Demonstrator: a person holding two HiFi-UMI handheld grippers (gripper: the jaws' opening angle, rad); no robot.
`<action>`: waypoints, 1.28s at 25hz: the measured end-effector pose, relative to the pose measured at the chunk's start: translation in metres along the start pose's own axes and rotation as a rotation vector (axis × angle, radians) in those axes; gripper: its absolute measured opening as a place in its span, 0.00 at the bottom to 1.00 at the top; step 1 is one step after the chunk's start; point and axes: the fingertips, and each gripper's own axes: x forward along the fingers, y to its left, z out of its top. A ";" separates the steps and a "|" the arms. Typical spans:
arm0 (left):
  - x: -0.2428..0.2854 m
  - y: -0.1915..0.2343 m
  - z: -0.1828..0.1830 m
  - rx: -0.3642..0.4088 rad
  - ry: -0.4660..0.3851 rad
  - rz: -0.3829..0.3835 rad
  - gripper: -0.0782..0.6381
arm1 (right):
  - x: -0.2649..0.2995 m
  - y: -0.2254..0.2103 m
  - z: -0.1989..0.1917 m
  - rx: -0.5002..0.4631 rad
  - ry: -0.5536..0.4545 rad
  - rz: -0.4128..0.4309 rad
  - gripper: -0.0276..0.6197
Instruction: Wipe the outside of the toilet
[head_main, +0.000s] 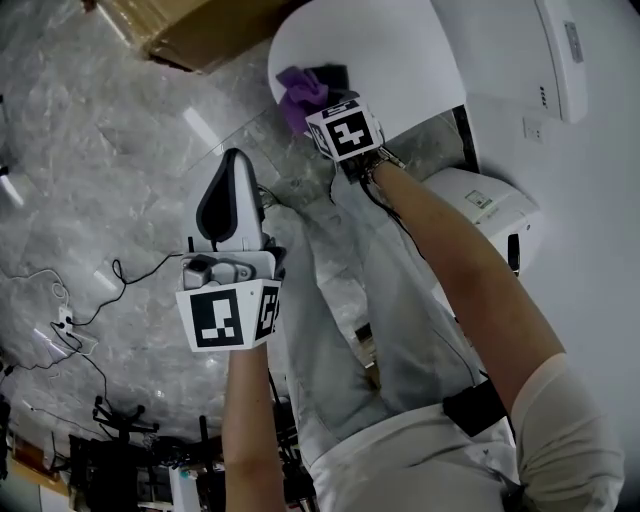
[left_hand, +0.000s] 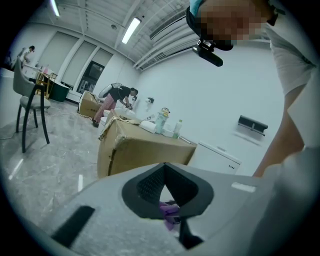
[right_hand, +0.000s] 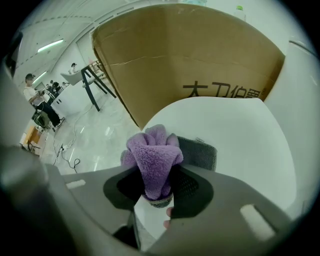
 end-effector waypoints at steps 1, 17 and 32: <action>-0.002 0.003 0.000 -0.002 0.000 0.003 0.12 | 0.001 0.010 -0.001 -0.009 0.009 0.011 0.25; 0.057 -0.083 -0.013 0.015 0.021 -0.036 0.12 | -0.030 0.020 -0.033 -0.246 -0.015 0.236 0.25; 0.137 -0.230 -0.042 0.028 0.038 -0.102 0.12 | -0.093 -0.296 -0.066 -0.015 -0.051 -0.153 0.26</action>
